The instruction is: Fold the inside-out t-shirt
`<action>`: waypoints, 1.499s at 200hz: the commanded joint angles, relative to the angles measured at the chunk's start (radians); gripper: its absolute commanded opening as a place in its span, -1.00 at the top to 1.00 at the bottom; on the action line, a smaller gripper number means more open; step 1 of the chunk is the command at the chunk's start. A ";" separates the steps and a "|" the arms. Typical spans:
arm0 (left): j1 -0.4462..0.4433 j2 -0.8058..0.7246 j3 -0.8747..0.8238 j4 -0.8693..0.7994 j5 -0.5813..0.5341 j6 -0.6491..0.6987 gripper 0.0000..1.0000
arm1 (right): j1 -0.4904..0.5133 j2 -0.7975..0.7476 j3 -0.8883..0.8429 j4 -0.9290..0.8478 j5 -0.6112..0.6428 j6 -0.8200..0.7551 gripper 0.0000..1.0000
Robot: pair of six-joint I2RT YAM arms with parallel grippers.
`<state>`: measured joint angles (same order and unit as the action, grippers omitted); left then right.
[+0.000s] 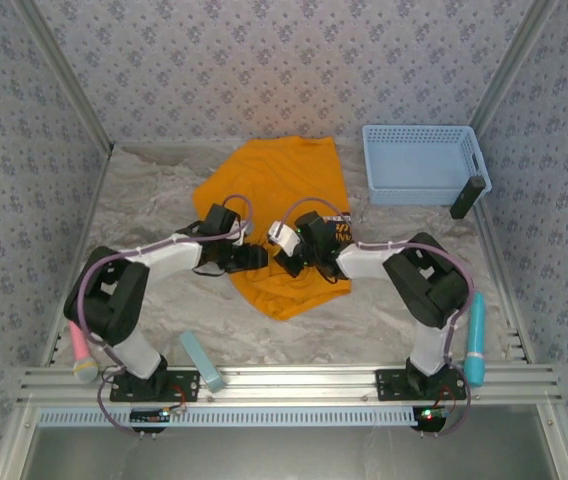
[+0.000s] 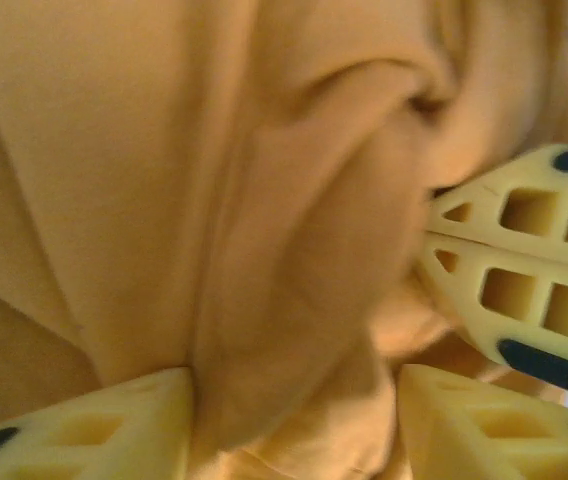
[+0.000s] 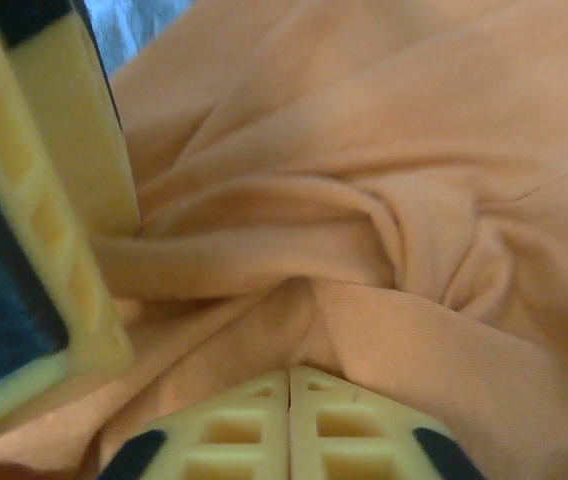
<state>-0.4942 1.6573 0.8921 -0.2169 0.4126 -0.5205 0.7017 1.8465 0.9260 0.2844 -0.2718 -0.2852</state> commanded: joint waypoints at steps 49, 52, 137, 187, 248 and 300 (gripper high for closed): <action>0.066 -0.149 0.019 -0.091 0.031 0.110 1.00 | -0.099 -0.297 -0.161 0.029 -0.170 0.139 1.00; 0.074 -0.161 0.010 -0.092 0.039 0.111 1.00 | -0.105 -0.315 -0.172 0.013 -0.168 0.139 1.00; 0.109 -0.210 -0.221 0.091 0.180 0.060 0.24 | -0.062 -0.382 -0.212 -0.204 -0.023 -0.099 0.61; 0.087 -0.253 -0.108 0.038 0.154 0.050 -0.02 | -0.045 -0.293 0.004 -0.279 -0.066 -0.314 0.27; 0.008 -0.047 0.008 0.026 0.101 0.071 0.13 | -0.018 -0.091 0.034 -0.237 -0.069 -0.452 0.49; 0.104 -0.103 -0.026 0.078 0.206 0.059 1.00 | -0.124 -0.306 -0.146 0.082 -0.250 -0.178 1.00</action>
<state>-0.4557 1.6352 0.8883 -0.1871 0.5358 -0.4454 0.6319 1.6867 0.8600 0.1806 -0.3908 -0.6231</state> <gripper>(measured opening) 0.059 0.063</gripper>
